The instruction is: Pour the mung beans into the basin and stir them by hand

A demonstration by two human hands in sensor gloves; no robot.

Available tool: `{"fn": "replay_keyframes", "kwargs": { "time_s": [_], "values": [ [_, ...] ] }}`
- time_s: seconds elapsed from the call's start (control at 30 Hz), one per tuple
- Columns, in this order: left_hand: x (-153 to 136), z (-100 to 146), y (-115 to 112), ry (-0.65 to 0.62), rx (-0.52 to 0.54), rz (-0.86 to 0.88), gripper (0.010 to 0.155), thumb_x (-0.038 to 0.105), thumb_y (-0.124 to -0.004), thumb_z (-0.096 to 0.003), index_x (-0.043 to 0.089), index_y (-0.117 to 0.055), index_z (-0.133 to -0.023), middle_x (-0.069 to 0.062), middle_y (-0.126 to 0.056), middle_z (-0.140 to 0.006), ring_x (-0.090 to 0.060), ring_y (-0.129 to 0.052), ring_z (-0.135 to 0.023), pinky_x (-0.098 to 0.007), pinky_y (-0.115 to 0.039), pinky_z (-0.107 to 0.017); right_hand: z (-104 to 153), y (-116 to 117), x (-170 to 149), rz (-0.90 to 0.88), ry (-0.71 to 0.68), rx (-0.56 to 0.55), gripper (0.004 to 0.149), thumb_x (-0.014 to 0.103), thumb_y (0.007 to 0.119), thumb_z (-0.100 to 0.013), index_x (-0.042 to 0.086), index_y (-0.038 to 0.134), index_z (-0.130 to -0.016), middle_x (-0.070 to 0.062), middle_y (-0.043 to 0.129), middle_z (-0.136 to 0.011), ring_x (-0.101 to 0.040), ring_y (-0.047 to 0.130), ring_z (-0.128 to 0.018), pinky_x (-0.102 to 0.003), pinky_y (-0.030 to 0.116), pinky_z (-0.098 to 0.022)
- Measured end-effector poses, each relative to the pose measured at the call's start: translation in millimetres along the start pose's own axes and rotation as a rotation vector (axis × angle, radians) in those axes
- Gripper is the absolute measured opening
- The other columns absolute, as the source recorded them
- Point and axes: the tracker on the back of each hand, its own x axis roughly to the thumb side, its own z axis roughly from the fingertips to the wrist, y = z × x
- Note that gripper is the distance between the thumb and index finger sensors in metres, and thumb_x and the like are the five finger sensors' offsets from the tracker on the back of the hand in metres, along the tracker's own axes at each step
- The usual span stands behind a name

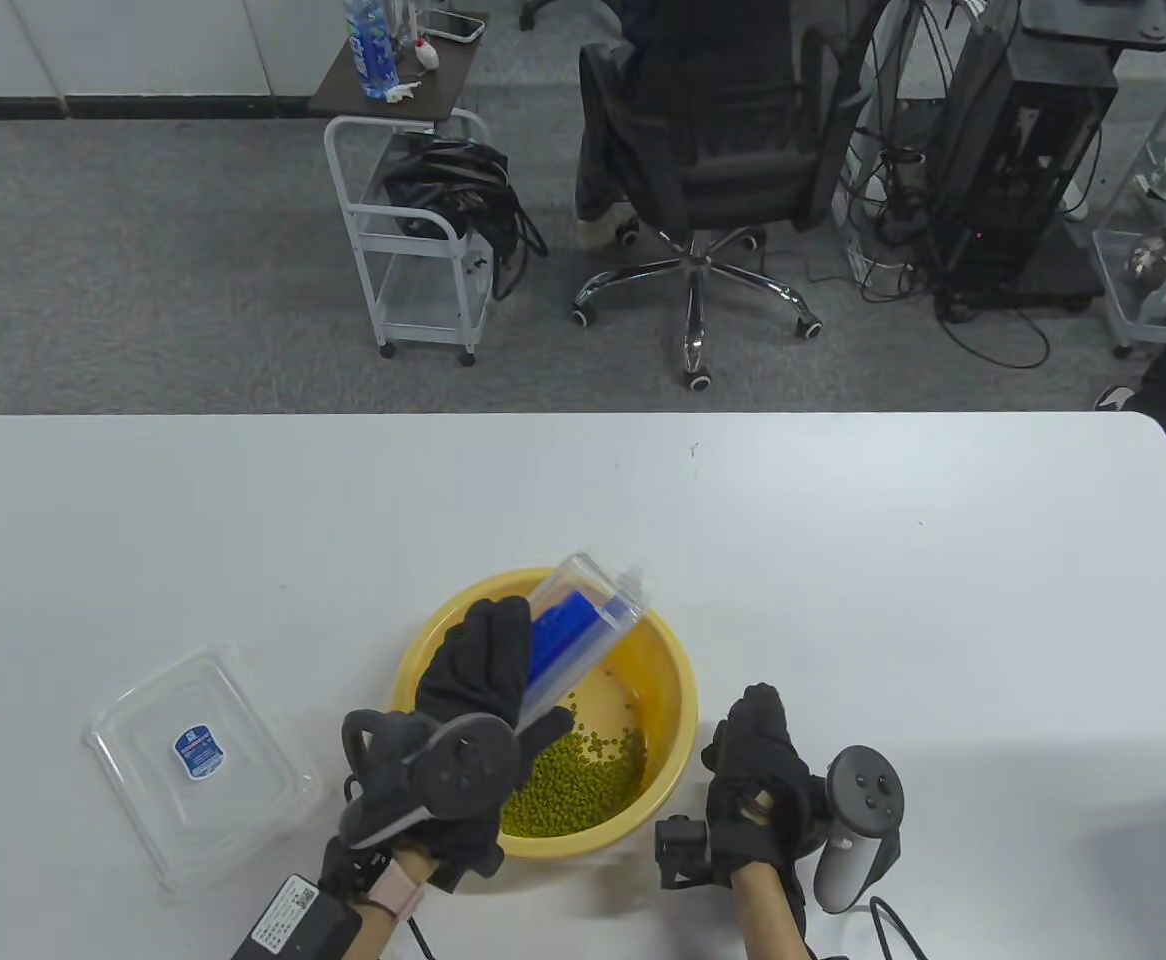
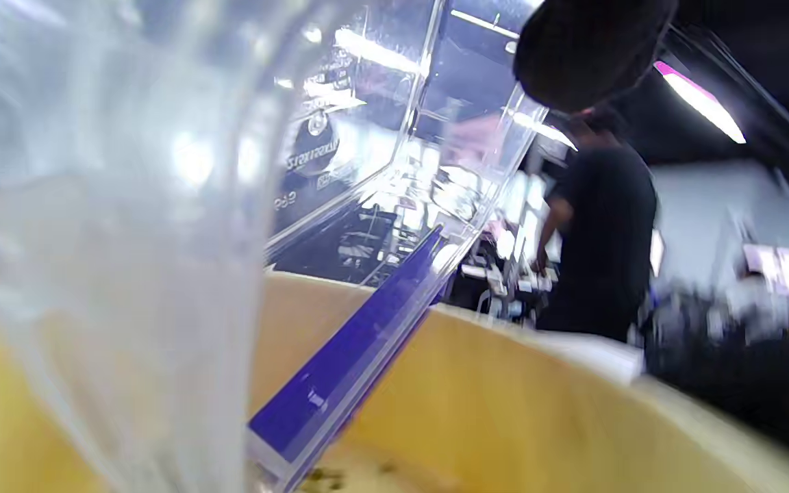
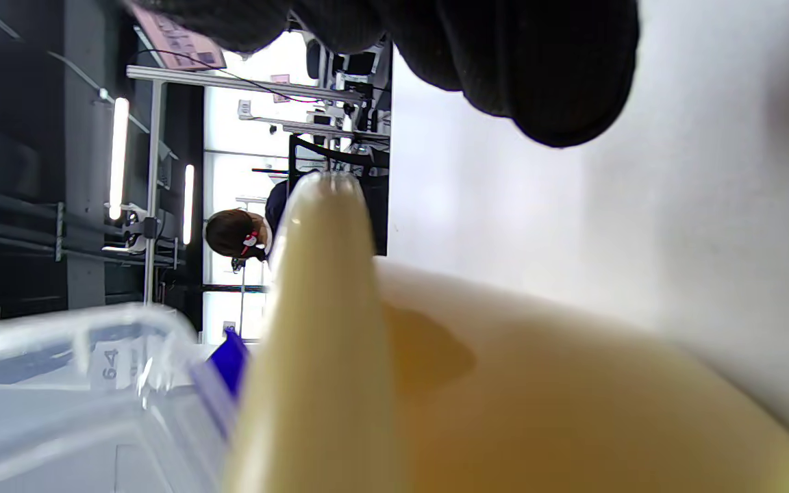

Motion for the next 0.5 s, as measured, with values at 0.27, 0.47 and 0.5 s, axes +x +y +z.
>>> {"fn": "replay_keyframes", "kwargs": {
  "time_s": [0.27, 0.47, 0.5],
  "values": [
    [-111, -11, 28, 0.405, 0.095, 0.919, 0.093, 0.048, -0.077, -0.0516, 0.007, -0.017, -0.110, -0.032, -0.036, -0.109, -0.054, -0.059, -0.093, -0.066, -0.063, -0.059, 1, 2, -6, -0.074, 0.065, 0.058, 0.054, 0.037, 0.061, -0.043, 0.015, 0.038, -0.088, -0.023, 0.045, -0.087, -0.045, 0.061, -0.070, -0.046, 0.070, -0.050],
    [-201, -12, 15, 0.534, 0.198, 1.406, 0.093, 0.051, -0.066, -0.0598, 0.007, 0.002, -0.106, -0.031, -0.018, -0.109, -0.052, -0.046, -0.098, -0.064, -0.058, -0.066, 4, 8, -9, -0.110, 0.093, 0.115, 0.054, 0.037, 0.060, -0.044, 0.015, 0.037, -0.088, -0.023, 0.044, -0.088, -0.045, 0.060, -0.071, -0.046, 0.070, -0.051],
    [-215, -12, 11, 0.558, 0.203, 1.418, 0.093, 0.052, -0.064, -0.0611, 0.007, 0.005, -0.106, -0.031, -0.016, -0.109, -0.051, -0.044, -0.099, -0.063, -0.057, -0.067, 4, 9, -9, -0.111, 0.097, 0.123, 0.054, 0.037, 0.060, -0.044, 0.015, 0.037, -0.088, -0.023, 0.044, -0.088, -0.045, 0.060, -0.071, -0.046, 0.070, -0.051]
  ]
}}
